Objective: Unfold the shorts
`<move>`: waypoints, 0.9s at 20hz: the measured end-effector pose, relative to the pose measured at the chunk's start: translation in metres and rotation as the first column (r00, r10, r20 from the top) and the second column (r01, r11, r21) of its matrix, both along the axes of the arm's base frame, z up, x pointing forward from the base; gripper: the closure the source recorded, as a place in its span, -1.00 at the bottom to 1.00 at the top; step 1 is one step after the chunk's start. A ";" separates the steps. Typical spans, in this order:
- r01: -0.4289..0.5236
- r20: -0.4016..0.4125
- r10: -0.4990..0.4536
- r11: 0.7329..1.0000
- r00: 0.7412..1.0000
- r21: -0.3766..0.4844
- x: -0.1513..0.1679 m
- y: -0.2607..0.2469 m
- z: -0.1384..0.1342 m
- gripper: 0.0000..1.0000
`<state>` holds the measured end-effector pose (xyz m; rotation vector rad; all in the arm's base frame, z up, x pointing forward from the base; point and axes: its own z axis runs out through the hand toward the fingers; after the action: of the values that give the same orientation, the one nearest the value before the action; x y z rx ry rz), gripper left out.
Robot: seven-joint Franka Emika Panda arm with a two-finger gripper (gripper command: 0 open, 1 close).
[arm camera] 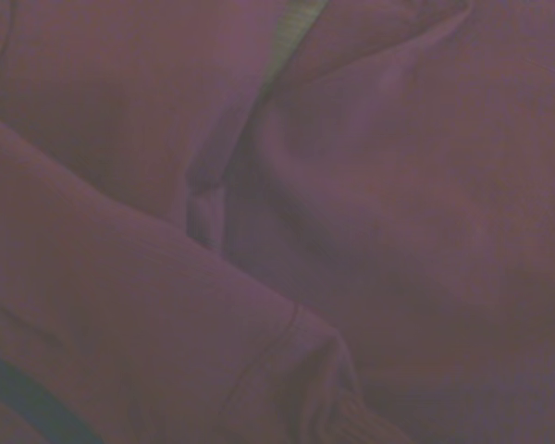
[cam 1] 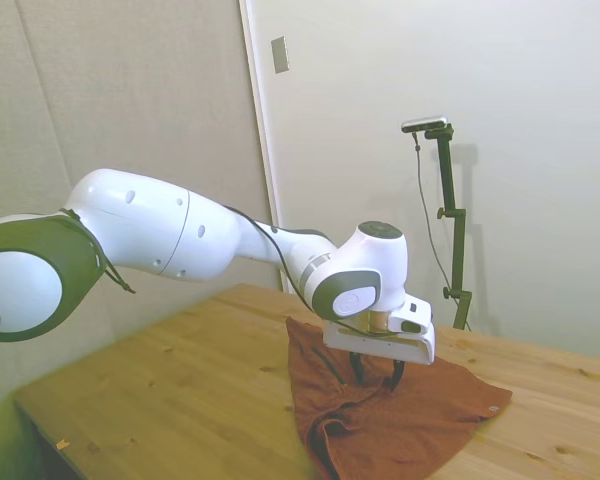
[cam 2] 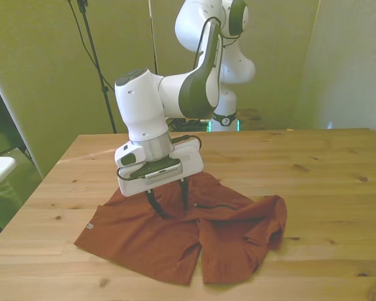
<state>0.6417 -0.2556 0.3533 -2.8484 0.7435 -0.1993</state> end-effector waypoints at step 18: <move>-0.056 0.054 0.056 0.998 0.997 -0.001 -0.013 0.050 0.053 1.00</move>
<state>0.6285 -0.2060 0.4060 -2.8467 0.6522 -0.2665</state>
